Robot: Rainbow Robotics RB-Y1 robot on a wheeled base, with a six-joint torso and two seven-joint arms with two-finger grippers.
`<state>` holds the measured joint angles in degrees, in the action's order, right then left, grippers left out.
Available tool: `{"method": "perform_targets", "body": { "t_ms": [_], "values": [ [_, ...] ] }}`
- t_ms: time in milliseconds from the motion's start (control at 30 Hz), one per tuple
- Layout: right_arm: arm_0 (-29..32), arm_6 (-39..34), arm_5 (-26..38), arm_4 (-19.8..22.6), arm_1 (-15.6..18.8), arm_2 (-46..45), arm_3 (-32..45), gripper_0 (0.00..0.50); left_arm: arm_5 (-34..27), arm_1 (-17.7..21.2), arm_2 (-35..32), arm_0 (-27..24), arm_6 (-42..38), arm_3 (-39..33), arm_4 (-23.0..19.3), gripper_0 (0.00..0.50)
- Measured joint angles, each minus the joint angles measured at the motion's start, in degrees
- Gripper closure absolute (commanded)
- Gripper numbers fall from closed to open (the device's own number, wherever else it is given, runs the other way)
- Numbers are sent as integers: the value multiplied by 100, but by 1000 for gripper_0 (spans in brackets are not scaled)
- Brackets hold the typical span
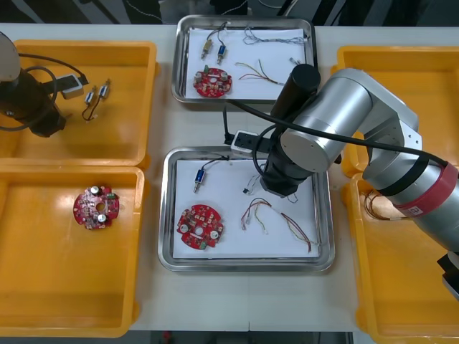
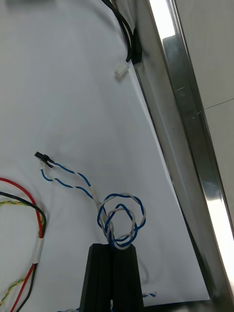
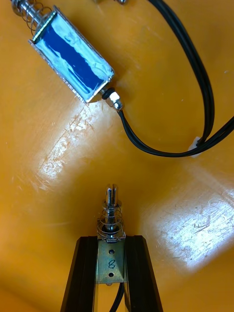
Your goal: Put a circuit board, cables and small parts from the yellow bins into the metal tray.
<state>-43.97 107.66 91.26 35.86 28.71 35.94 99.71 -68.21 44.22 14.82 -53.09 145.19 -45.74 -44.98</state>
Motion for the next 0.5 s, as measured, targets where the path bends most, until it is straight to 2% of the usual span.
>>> {"method": "perform_targets", "body": {
  "t_ms": [167,333,467,500],
  "values": [
    [0,200,-273,-169,0,207,-214,500,-226,0,-92,-11,0,0,3,500],
    [4,202,-492,-170,0,317,-343,500,-639,1,-488,-43,0,-4,90,500],
    [16,202,-520,-251,0,331,-344,500,-978,1,-653,-55,-3,-248,461,500],
    [16,202,-520,-257,0,331,-344,477,-1108,3,-654,-55,-7,-386,580,500]
  ]
}}
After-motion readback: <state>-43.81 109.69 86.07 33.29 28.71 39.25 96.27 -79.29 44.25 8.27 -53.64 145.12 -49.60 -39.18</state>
